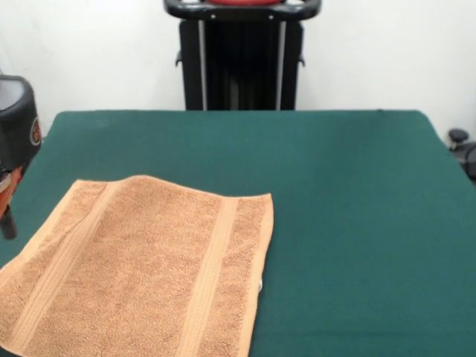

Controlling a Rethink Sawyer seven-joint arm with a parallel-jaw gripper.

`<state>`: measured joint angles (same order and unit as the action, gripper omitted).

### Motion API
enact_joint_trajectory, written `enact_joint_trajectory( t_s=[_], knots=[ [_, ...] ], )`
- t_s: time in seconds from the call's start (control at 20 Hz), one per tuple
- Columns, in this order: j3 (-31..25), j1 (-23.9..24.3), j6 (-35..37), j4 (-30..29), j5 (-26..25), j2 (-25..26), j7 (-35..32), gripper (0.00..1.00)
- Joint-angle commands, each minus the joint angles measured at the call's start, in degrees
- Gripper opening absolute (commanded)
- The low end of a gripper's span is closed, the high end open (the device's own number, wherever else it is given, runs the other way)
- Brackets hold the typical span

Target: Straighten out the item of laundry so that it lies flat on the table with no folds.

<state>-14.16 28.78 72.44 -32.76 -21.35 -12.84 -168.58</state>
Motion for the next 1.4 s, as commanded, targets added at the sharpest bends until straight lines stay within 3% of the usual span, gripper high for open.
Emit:
enact_joint_trajectory(
  t_s=[0.05,0.65,0.95,1.4],
  knots=[
    [-0.5,-4.5,1.7,-11.1,2.0,-0.9,5.4,1.0],
    [-2.1,-3.3,-0.1,-13.9,8.0,-0.5,4.2,1.0],
    [-3.6,-2.2,1.3,-13.8,9.2,1.1,11.0,1.0],
    [-2.6,-2.7,1.2,-14.7,9.6,-0.2,9.5,1.0]
  ],
)
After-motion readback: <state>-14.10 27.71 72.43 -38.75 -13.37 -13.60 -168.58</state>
